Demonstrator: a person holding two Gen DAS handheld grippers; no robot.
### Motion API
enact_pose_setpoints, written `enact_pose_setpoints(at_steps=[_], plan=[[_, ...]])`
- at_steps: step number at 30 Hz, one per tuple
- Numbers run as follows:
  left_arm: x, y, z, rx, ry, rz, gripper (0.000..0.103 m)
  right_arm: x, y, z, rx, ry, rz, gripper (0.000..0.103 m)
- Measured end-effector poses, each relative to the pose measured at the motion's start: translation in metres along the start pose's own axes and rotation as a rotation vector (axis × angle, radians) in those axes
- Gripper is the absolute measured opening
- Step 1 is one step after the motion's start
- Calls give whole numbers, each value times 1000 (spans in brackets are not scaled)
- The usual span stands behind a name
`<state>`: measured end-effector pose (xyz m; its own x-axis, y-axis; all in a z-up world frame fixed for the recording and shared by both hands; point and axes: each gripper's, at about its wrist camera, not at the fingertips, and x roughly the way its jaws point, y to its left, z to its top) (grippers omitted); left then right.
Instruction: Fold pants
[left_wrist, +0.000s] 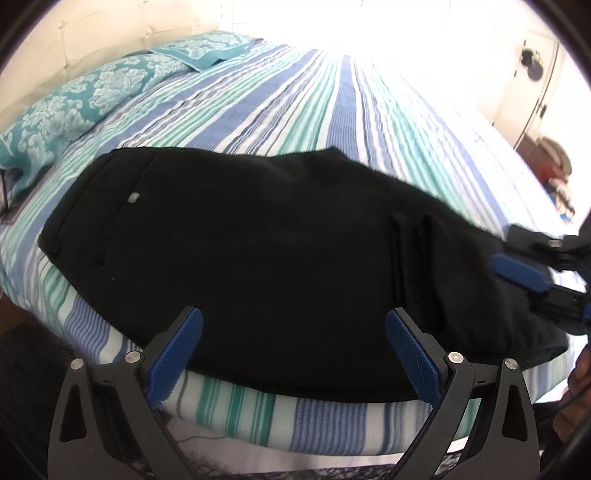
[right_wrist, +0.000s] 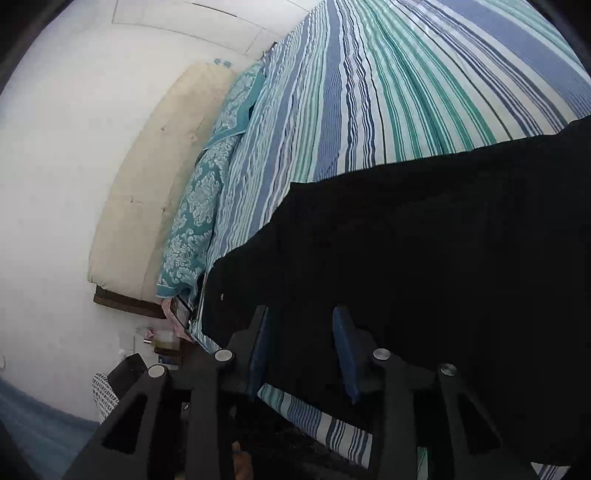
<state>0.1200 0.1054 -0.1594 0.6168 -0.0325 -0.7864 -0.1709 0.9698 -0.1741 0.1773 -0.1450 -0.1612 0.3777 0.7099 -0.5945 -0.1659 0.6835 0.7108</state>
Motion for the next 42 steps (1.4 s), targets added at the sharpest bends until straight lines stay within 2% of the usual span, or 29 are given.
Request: enact_pose_setpoints(at_steps=[1, 3, 4, 5, 6, 7, 8, 10, 12, 13, 14, 15, 16, 18, 19, 20, 23, 24, 25, 26, 27, 28, 30, 33, 36, 40, 42], plan=[[-2, 0, 2, -13, -2, -28, 100, -16, 0, -3, -31, -42, -16, 43], [-3, -6, 5, -21, 8, -100, 97, -61, 0, -5, -113, -128, -103, 56], [-3, -12, 7, -13, 12, -139, 91, -86, -2, -10, -157, -175, -168, 63], [-2, -22, 9, 8, 21, -185, 86, -110, -2, -15, -192, -217, -226, 66], [2, -35, 13, 43, 41, -230, 73, -128, -5, -23, -220, -247, -277, 67], [5, -46, 15, 73, 60, -258, 65, -143, -11, -33, -241, -268, -326, 67], [12, -61, 18, 118, 83, -282, 63, -153, -13, -41, -255, -285, -372, 67], [24, -84, 23, 187, 109, -272, 64, -169, -23, -67, -272, -320, -446, 67], [43, -102, 25, 242, 169, -230, 67, -177, -34, -90, -284, -341, -504, 67], [52, -106, 26, 253, 190, -206, 62, -176, -36, -98, -286, -333, -537, 67], [59, -109, 25, 255, 200, -176, 49, -173, -39, -101, -269, -310, -557, 67], [62, -107, 26, 243, 190, -161, 4, -189, -44, -104, -262, -307, -547, 67], [64, -102, 28, 199, 210, -182, 4, -196, -45, -104, -275, -320, -563, 67], [55, -92, 33, 148, 181, -193, 3, -193, -42, -102, -318, -330, -670, 67], [48, -87, 35, 153, 152, -176, 3, -195, -42, -102, -330, -326, -691, 67], [45, -84, 36, 162, 139, -166, 3, -192, -39, -100, -345, -323, -677, 67], [44, -83, 34, 220, 128, -131, 4, -165, -24, -90, -425, -286, -563, 67], [45, -86, 31, 228, 126, -123, 6, -152, -20, -87, -455, -258, -538, 67], [48, -90, 28, 250, 124, -99, 13, -134, -19, -84, -466, -211, -511, 66], [49, -89, 26, 263, 118, -82, 17, -113, -28, -81, -446, -139, -518, 66], [49, -87, 22, 268, 110, -57, 34, -92, -39, -79, -411, -62, -543, 64], [48, -84, 22, 256, 101, -28, 57, -79, -51, -77, -387, -13, -570, 60], [37, -69, 20, 204, 74, -31, 79, -78, -49, -83, -444, -62, -581, 60], [22, -35, 20, 66, 29, -89, 83, -83, -41, -83, -454, -59, -602, 60], [14, -26, 21, -9, -1, -121, 83, -98, -27, -91, -460, -141, -611, 60], [-13, -53, 17, 90, -145, -113, 84, -111, -10, -96, -533, -238, -641, 68], [-16, -77, 12, 187, -181, -134, 84, -108, -9, -96, -526, -231, -663, 69]])
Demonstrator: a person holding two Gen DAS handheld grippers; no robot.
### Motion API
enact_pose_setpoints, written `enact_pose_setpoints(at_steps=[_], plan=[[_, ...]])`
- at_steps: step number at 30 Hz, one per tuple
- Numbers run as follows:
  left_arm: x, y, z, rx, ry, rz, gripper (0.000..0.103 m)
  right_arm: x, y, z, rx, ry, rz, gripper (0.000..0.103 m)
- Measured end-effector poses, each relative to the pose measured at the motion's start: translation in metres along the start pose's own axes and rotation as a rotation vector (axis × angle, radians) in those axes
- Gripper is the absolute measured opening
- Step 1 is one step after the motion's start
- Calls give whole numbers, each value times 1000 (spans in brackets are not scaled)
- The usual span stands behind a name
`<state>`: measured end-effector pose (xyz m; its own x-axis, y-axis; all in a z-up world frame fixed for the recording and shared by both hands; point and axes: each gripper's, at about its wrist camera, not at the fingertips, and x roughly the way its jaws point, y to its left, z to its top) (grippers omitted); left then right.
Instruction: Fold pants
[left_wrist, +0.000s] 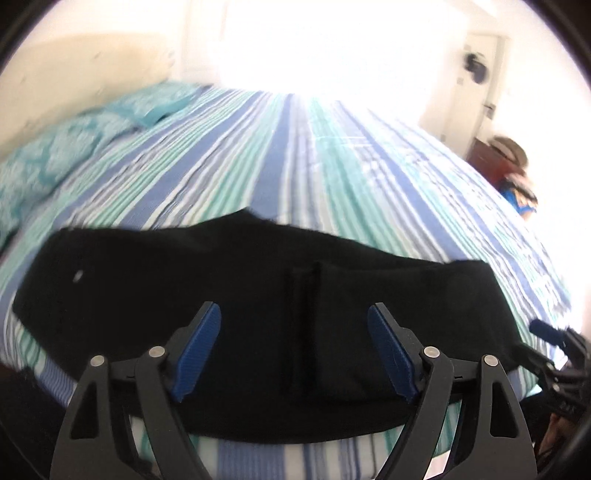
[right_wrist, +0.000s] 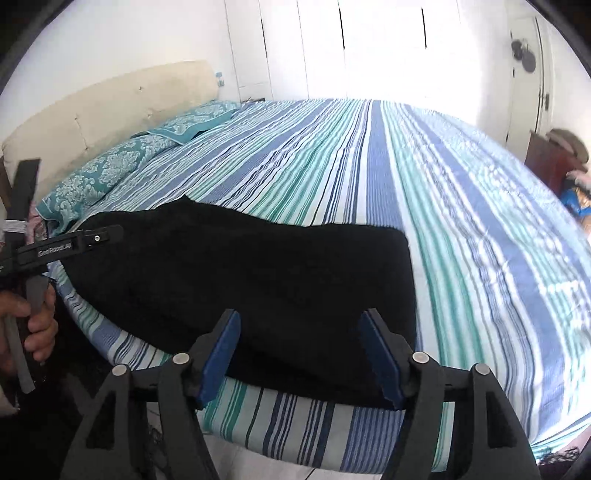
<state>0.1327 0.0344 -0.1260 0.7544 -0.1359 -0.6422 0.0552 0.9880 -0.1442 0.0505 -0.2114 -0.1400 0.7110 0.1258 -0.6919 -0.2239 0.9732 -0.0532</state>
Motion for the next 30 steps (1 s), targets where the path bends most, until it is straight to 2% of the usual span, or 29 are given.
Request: enact_pose_setpoints(at_steps=[3, 5, 6, 8, 10, 11, 15, 17, 19, 23, 24, 30], plan=[[19, -26, -9, 131, 58, -29, 84, 21, 1, -1, 31, 90, 5, 69], [39, -30, -22, 169, 145, -23, 84, 39, 2, -8, 45, 173, 11, 71], [46, -29, -26, 166, 181, -22, 84, 39, 5, -10, 32, 146, 7, 72], [56, -22, -31, 137, 231, -34, 84, 40, 9, -10, 8, 151, 15, 83], [58, -13, -30, 108, 233, -34, 93, 39, 15, -10, -36, 152, -11, 84], [61, -11, -29, 105, 239, -31, 94, 36, 18, -9, -46, 140, -22, 84], [64, -10, -26, 71, 253, -35, 98, 13, 22, 0, -32, -2, -47, 85], [60, -14, -33, 79, 247, -24, 100, 8, 21, 3, -32, -41, -79, 98], [60, -16, -35, 92, 239, -14, 102, 15, 18, 1, -22, -12, -98, 100], [58, -15, -37, 75, 244, -26, 103, 44, 10, -3, 11, 141, -118, 100], [59, -15, -37, 77, 243, -25, 103, 46, 9, -5, 8, 145, -117, 100], [57, -15, -35, 75, 236, -33, 102, 24, 5, -2, 22, 41, -102, 100]])
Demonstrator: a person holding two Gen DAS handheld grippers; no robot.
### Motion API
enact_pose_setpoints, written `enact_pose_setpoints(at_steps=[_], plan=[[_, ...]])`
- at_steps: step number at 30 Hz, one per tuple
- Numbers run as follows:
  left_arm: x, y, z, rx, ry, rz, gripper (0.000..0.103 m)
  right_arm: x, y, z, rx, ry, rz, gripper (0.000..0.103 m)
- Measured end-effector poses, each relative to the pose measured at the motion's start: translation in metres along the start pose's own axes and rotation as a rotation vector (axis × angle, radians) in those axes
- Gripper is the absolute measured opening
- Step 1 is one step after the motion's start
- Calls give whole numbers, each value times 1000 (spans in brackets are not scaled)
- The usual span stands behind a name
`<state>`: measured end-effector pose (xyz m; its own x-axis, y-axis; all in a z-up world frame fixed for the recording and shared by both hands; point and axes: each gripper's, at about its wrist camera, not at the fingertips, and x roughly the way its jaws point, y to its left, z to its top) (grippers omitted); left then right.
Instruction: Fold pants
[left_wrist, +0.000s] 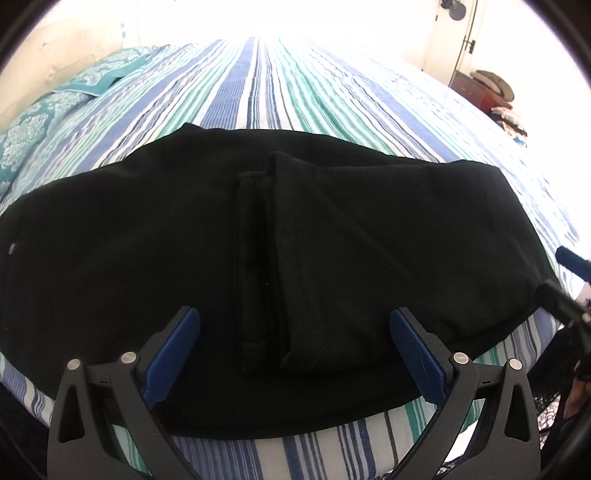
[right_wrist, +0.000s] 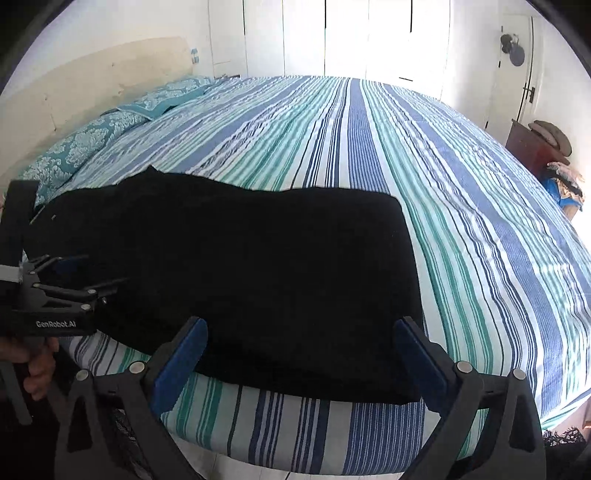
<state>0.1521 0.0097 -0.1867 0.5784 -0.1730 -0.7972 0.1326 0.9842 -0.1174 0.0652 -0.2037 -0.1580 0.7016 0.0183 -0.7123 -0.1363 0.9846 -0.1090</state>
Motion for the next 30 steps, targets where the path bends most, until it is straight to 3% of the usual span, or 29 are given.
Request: enact_pose_setpoints(at_steps=[10, 16, 19, 23, 30], plan=[[-42, 36, 3, -62, -127, 42, 101, -10, -9, 6, 40, -35, -52, 100], [-31, 70, -7, -131, -75, 115, 101, -23, -3, 14, 0, -105, -84, 103], [-17, 76, -13, -131, -18, 132, 101, -17, 3, 15, -19, -80, -76, 103], [-11, 62, -19, -44, -13, 196, 102, -8, 13, 12, -66, -56, -69, 103], [-10, 62, -23, -63, -6, 205, 103, 9, 26, -1, -107, 9, -53, 103]])
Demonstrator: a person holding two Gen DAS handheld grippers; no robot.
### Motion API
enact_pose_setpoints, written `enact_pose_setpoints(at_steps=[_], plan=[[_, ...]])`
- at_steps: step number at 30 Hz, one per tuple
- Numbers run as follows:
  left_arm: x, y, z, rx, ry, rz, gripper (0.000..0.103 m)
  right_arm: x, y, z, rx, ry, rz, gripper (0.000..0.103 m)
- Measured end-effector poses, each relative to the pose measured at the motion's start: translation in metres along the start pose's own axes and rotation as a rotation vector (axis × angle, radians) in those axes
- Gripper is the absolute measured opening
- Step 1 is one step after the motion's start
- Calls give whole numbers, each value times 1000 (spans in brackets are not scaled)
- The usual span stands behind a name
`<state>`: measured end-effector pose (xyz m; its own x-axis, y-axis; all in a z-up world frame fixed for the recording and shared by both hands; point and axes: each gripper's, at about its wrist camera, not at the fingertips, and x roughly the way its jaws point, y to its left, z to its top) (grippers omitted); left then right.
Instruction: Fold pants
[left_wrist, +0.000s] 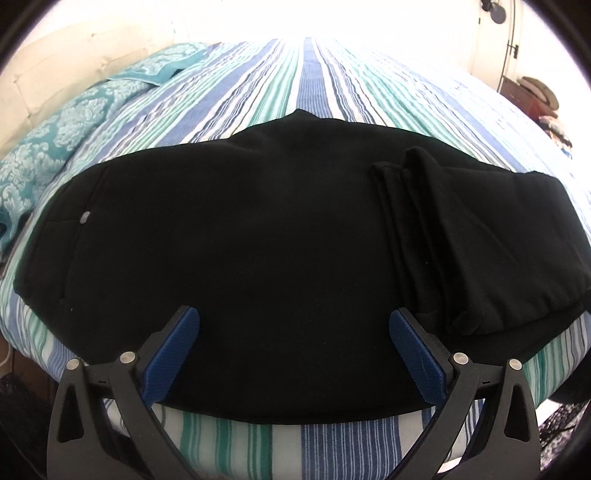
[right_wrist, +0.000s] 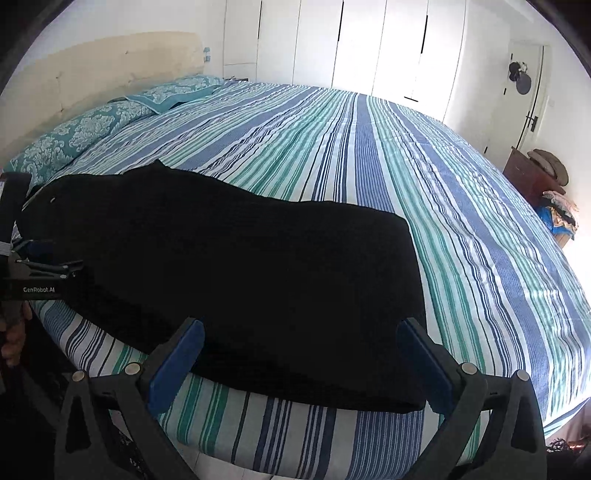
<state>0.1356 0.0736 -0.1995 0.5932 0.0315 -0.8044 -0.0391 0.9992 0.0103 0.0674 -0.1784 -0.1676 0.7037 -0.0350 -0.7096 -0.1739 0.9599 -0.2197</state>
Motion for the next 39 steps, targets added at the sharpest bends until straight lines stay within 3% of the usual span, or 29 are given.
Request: enact_pose_setpoints(at_steps=[6, 10, 22, 31, 34, 39], plan=[[3, 2, 3, 6, 6, -4, 103, 8, 6, -4, -15, 26, -13, 103], [3, 1, 1, 8, -10, 0, 103, 22, 9, -12, -11, 99, 6, 103], [-1, 10, 7, -3, 33, -56, 102, 27, 17, -20, -39, 82, -20, 103], [-26, 73, 21, -255, -1, -142, 102, 27, 18, -19, -49, 87, -23, 103], [-29, 110, 28, -370, -2, -150, 102, 28, 17, -18, -52, 91, -22, 103], [-41, 207, 58, -541, -63, -143, 102, 27, 18, -18, -62, 92, -23, 103]])
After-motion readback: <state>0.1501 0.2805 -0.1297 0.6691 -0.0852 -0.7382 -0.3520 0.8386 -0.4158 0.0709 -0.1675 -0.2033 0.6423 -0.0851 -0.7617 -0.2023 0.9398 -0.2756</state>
